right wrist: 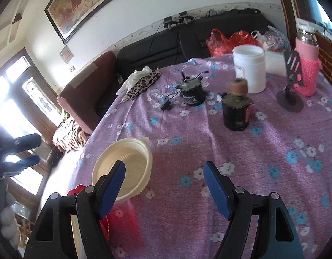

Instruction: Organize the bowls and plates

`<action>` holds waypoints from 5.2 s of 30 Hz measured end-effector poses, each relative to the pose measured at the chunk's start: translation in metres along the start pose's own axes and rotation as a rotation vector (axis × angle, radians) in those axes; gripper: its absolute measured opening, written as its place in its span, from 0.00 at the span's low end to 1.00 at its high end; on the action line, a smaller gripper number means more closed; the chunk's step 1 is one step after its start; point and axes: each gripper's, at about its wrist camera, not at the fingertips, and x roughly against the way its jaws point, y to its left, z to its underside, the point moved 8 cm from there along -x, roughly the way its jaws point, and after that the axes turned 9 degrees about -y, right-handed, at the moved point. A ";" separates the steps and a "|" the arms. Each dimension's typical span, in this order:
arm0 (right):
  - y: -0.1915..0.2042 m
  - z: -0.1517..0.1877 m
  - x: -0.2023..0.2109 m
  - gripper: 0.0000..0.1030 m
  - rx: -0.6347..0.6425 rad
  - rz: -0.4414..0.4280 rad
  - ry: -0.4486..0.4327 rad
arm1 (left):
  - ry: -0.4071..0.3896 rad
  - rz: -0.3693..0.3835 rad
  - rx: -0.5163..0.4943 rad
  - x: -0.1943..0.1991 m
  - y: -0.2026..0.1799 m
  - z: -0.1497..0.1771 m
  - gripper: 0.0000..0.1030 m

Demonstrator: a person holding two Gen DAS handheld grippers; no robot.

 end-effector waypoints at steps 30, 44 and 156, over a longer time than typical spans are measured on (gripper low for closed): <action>0.012 0.054 -0.097 0.72 -0.113 -0.169 0.187 | 0.478 -0.140 -0.114 -0.166 0.021 0.027 0.69; 0.012 0.043 -0.079 0.31 -0.148 -0.194 0.151 | 0.401 -0.132 -0.209 -0.139 -0.010 0.028 0.37; 0.113 0.107 0.135 0.86 0.244 -0.066 -0.180 | -0.751 -0.384 -0.116 0.216 0.054 0.118 0.99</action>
